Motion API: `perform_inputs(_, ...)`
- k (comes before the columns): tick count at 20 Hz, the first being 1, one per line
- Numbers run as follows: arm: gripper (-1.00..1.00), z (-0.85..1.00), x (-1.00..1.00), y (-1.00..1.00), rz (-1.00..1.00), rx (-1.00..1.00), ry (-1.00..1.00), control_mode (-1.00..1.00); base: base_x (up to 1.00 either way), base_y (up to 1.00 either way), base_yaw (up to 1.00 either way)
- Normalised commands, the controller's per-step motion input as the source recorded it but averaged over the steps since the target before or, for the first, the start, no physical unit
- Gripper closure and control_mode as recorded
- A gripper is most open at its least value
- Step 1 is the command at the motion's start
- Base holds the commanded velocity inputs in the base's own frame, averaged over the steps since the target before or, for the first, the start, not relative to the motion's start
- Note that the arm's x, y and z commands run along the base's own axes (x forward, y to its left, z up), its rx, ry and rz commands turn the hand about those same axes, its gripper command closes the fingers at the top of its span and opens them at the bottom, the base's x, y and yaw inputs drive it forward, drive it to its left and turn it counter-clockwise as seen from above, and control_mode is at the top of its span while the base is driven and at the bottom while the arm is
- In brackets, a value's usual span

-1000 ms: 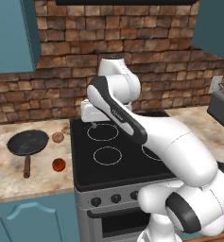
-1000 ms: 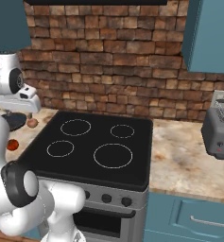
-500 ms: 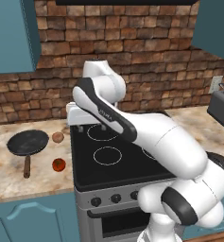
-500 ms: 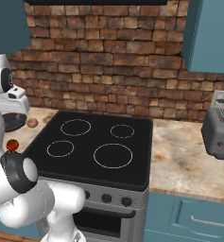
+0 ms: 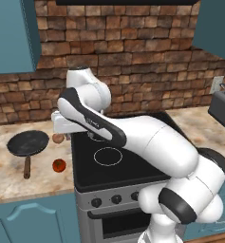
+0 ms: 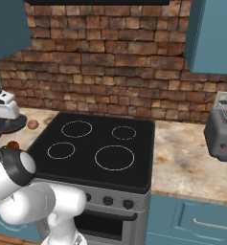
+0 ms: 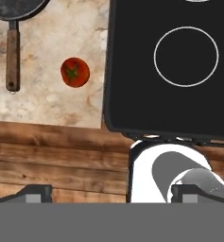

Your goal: Place the pan on the front left burner on the stove. Then place the tomato and the onion in the pan and turn on the front left burner.

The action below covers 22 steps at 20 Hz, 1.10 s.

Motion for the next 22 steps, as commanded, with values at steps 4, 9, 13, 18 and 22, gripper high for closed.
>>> perform_inputs(4, -1.0, -0.18, -0.01, 0.41, 0.0, -0.02, 0.0, -1.0, 0.0, 0.0, 0.0)
perform_inputs(9, -1.0, -0.19, 0.0, 0.43, 0.0, -0.02, 0.0, -1.0, 0.0, 0.0, 0.0)
perform_inputs(13, -1.0, -0.2, 0.0, 0.43, 0.0, -0.01, 0.0, -1.0, 0.0, 0.0, 0.0)
perform_inputs(18, -1.0, -0.21, 0.0, 0.42, 0.0, 0.0, 0.0, -1.0, 0.0, 0.0, 0.0)
perform_inputs(22, -1.0, -0.27, 0.0, 0.41, 0.0, 0.0, 0.0, -1.0, 0.0, 0.0, 0.0)
